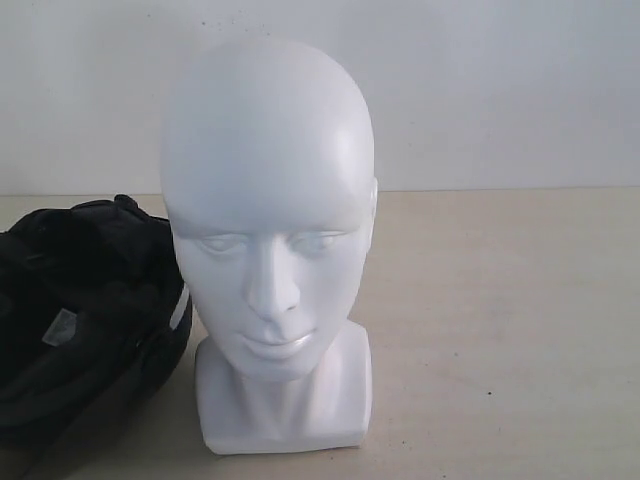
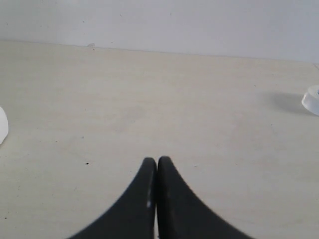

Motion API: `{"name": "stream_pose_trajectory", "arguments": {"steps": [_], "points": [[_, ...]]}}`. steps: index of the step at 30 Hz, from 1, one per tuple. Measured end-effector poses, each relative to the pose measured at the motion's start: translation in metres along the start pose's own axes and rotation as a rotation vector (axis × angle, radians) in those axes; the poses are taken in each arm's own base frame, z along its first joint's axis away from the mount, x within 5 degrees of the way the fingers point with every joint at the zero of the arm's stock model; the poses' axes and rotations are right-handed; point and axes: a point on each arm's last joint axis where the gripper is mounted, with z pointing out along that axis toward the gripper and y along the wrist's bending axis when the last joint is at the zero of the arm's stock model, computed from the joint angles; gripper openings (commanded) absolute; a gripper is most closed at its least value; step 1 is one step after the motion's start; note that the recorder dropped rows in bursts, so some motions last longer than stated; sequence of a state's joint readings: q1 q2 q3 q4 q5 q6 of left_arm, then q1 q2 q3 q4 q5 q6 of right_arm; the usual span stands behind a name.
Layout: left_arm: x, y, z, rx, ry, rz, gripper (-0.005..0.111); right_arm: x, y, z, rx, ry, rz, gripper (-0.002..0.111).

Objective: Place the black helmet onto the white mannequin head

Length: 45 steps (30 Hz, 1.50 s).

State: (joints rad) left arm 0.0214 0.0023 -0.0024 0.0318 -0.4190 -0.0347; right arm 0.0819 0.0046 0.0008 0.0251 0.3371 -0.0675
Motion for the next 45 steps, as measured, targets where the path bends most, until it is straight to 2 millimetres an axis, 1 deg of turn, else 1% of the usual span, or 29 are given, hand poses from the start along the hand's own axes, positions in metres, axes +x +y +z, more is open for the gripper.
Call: {"name": "stream_pose_trajectory", "arguments": {"steps": [3,6,10,13,16,19,33,40,43,45], "points": [[-0.005,0.0,0.003,-0.003,0.063,0.003,0.004,0.0,0.0,0.0,0.0,0.0,0.0,0.0],[-0.018,0.001,0.009,-0.008,0.166,0.016,0.004,0.0,0.0,0.0,0.0,0.0,0.0,0.0],[-0.039,0.001,0.025,-0.012,0.271,0.022,0.004,0.0,0.0,0.0,0.0,0.0,0.0,0.0],[-0.047,0.002,0.037,-0.014,0.351,0.022,0.004,0.0,0.0,0.0,0.0,0.0,0.0,0.0],[-0.046,0.002,0.046,-0.018,0.416,0.009,0.004,0.0,0.0,0.0,0.0,0.0,0.0,0.0],[-0.043,0.002,0.048,-0.019,0.442,0.004,0.004,0.0,0.0,0.0,0.0,0.0,0.0,0.0],[-0.046,0.002,0.05,-0.019,0.413,0.0,0.004,0.0,0.0,0.0,0.0,0.0,0.0,0.0],[-0.044,0.002,0.051,-0.038,0.424,-0.089,0.004,0.0,0.0,0.0,0.0,0.0,0.0,0.0],[-0.038,0.002,0.055,-0.054,0.468,-0.144,0.004,0.0,0.0,0.0,0.0,0.0,0.0,0.0],[-0.034,0.002,0.059,-0.065,0.537,-0.174,0.004,0.0,0.0,0.0,0.0,0.0,0.0,0.0]]}}
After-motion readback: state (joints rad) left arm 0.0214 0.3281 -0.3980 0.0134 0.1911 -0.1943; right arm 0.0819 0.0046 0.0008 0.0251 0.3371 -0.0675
